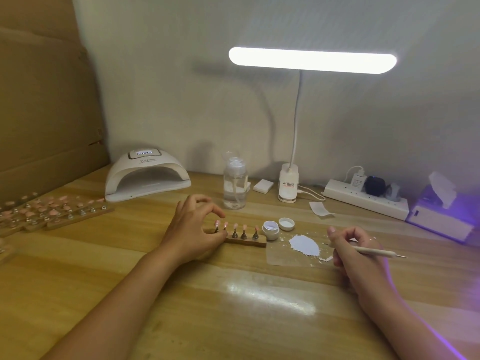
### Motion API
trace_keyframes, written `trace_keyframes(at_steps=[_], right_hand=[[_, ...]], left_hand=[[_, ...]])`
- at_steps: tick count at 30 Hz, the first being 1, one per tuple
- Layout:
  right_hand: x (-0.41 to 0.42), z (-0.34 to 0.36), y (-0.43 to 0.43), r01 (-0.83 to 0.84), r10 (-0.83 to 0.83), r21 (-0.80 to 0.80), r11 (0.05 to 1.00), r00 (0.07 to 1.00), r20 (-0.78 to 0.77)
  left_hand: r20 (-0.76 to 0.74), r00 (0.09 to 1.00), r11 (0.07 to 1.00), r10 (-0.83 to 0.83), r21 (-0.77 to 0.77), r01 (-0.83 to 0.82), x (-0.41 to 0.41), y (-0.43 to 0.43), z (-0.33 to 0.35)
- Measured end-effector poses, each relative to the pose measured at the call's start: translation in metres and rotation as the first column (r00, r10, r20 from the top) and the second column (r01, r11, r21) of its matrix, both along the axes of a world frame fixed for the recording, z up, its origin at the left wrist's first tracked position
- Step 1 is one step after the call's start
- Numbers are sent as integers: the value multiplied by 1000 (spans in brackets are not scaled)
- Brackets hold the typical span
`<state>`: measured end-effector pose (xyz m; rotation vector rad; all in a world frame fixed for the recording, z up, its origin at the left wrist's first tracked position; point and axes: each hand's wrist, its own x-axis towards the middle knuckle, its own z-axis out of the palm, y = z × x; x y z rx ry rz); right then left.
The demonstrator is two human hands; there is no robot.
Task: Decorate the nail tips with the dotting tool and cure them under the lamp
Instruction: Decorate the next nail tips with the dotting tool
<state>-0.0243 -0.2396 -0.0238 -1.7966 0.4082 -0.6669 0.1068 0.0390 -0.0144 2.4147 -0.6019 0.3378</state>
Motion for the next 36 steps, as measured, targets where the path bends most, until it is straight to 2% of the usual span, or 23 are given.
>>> trace_keyframes(at_steps=[4, 15, 17, 20, 22, 25, 27, 30, 33, 36], right_hand=[[0, 1, 1, 0, 0, 8, 1000, 1000, 2], [-2, 4, 4, 9, -9, 17, 1000, 1000, -1], [-2, 4, 4, 21, -21, 39, 999, 1000, 0], [-4, 6, 6, 23, -23, 36, 999, 1000, -3], [-5, 6, 7, 14, -15, 18, 1000, 1000, 5], [-2, 7, 8, 12, -12, -2, 1000, 1000, 8], [0, 7, 8, 16, -16, 41, 999, 1000, 4], [0, 7, 7, 17, -13, 100, 995, 999, -46], [-1, 9, 3, 1, 12, 95, 995, 990, -138], [-1, 11, 2, 18, -15, 15, 1000, 982, -187]], left_hand=[[160, 987, 996, 23, 80, -37, -2, -5, -3], [272, 962, 989, 4, 144, -45, -9, -7, 0], [303, 953, 994, 12, 101, -45, -12, -9, 1], [435, 896, 993, 92, -110, -48, -19, -14, 11], [498, 860, 970, 113, -243, 13, -26, -20, 19], [430, 903, 931, 29, -340, 132, -43, -40, 23], [319, 942, 912, -109, -346, 223, -57, -64, 18], [142, 946, 912, -291, -259, 319, -70, -96, 8], [46, 933, 916, -358, -177, 360, -69, -105, -1], [-4, 916, 908, -402, -134, 398, -65, -99, -7]])
